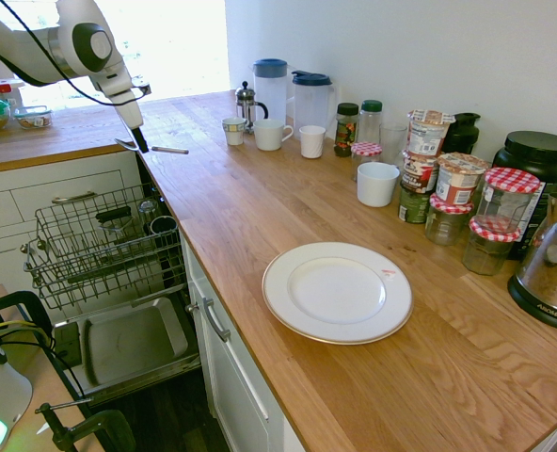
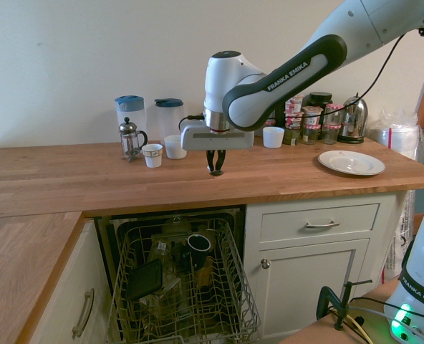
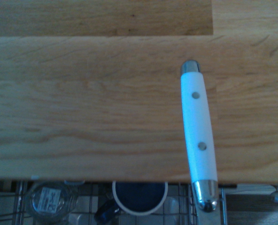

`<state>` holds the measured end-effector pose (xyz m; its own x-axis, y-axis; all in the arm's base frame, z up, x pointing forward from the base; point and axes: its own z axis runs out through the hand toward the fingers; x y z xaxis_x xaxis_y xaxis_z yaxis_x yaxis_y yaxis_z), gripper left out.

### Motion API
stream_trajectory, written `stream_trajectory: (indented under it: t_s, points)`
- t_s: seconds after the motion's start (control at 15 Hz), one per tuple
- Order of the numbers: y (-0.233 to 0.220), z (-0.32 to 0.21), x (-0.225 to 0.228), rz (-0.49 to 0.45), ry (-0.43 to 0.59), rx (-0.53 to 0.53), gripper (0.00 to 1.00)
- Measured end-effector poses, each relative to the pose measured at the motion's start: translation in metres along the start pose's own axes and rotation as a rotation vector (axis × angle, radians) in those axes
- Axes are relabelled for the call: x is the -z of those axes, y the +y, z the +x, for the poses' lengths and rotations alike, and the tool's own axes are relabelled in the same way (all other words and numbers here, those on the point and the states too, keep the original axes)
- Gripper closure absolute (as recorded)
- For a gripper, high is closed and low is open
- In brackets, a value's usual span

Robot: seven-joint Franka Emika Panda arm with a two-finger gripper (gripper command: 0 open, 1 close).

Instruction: Put the spoon in the dishwasher

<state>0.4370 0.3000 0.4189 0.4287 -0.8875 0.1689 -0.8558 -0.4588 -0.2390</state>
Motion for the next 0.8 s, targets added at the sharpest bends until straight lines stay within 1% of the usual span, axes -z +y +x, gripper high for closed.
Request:
stream_trajectory:
  t_s: [0.2, 0.47, 0.6, 0.8]
  points:
    - [0.033, -0.045, -0.002, 0.003, 0.008, 0.038, 1.0]
    - [0.073, -0.098, -0.025, 0.003, 0.012, 0.075, 1.0]
    - [0.088, -0.112, -0.044, 0.001, 0.03, 0.08, 1.0]
    - [0.103, -0.129, -0.083, -0.017, 0.054, 0.075, 1.0]
